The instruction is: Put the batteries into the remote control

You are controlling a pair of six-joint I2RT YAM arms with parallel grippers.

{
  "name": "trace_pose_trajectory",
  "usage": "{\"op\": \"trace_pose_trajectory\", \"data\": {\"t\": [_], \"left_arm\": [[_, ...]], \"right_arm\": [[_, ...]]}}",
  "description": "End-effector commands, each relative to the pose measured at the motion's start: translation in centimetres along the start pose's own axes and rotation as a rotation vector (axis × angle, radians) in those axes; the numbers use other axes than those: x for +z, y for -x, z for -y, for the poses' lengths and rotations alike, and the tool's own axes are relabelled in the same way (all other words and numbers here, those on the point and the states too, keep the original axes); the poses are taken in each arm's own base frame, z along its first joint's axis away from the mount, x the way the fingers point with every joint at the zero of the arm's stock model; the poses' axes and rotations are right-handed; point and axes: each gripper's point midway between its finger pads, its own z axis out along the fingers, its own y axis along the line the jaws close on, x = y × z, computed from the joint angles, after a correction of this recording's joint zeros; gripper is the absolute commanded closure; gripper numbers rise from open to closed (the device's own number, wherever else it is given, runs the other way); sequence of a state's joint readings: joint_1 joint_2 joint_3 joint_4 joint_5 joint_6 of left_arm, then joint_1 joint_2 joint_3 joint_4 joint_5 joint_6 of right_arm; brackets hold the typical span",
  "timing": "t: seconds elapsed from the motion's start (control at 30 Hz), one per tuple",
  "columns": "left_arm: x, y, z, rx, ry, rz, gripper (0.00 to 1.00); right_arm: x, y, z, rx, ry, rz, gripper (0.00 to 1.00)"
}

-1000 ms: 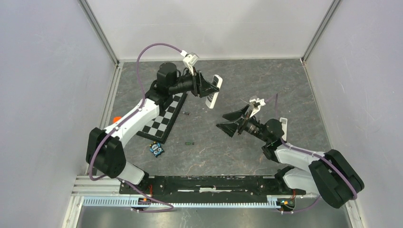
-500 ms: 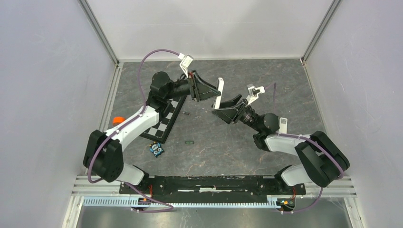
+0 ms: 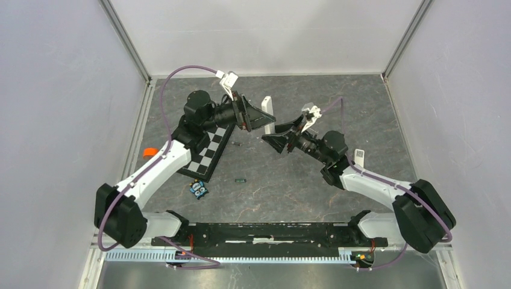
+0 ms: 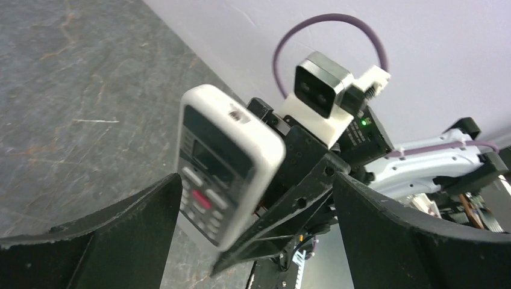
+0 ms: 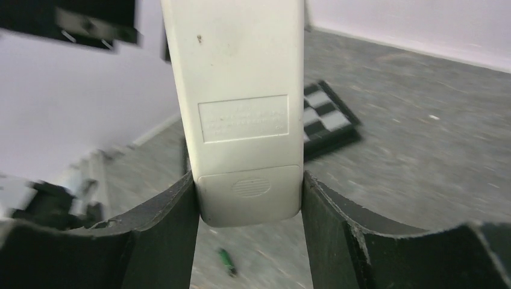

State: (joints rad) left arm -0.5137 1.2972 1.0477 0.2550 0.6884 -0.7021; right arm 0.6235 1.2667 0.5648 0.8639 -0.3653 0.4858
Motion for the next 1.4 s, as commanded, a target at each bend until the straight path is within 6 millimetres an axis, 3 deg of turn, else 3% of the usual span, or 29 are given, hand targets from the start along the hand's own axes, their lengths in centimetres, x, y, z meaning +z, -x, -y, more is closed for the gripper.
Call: {"op": "trace_pose_trajectory", "data": {"t": [0.0,0.2,0.33,0.6,0.67,0.73,0.83,0.87,0.93,0.97,1.0,1.2,1.37], "left_arm": [[-0.3,0.2,-1.2,0.017,0.113,-0.028,0.0],[-0.5,-2.0,-3.8,-0.074,0.234,-0.132,0.17],[-0.2,-3.4,-4.9,-0.11,0.261,-0.187,0.21],[0.3,-6.2,-6.4,-0.194,0.274,-0.3,0.43],[0.5,-6.6,-6.3,-0.207,0.261,-0.315,0.52],[0.6,-6.7,-6.3,-0.209,0.253,-0.322,0.67],[0.7,-6.6,-6.3,-0.193,0.241,-0.319,0.98],[0.7,-6.5,-6.4,-0.176,0.239,-0.315,0.98],[0.5,-5.9,-6.7,-0.132,0.244,-0.291,0.98],[0.4,-5.4,-6.8,-0.12,0.241,-0.269,0.98],[0.2,-4.8,-6.7,-0.109,0.228,-0.249,0.98],[-0.7,-2.5,-4.8,-0.075,0.149,-0.124,0.98],[-1.3,-1.0,-2.3,-0.064,0.061,-0.058,0.98]], "right_arm": [[-1.5,-2.4,4.1,-0.32,-0.182,-0.163,0.65],[-2.0,-2.8,5.7,-0.46,-0.26,-0.244,0.66],[-1.6,-3.1,5.2,-0.519,-0.218,-0.271,0.66],[-1.2,-2.9,3.9,-0.571,-0.14,-0.262,0.67],[-1.1,-2.9,3.5,-0.572,-0.119,-0.256,0.67],[-1.1,-2.9,3.5,-0.571,-0.118,-0.252,0.67],[-1.3,-2.8,3.3,-0.554,-0.119,-0.243,0.59],[-1.4,-2.7,3.4,-0.538,-0.136,-0.243,0.49],[-2.0,-2.1,3.3,-0.469,-0.166,-0.22,0.17],[-2.3,-1.6,3.3,-0.425,-0.179,-0.197,0.06],[-2.7,-1.1,3.1,-0.362,-0.19,-0.17,0.02],[-4.6,2.1,2.5,0.068,-0.208,0.02,0.02],[-4.2,3.7,1.5,0.355,-0.163,0.126,0.02]]}}
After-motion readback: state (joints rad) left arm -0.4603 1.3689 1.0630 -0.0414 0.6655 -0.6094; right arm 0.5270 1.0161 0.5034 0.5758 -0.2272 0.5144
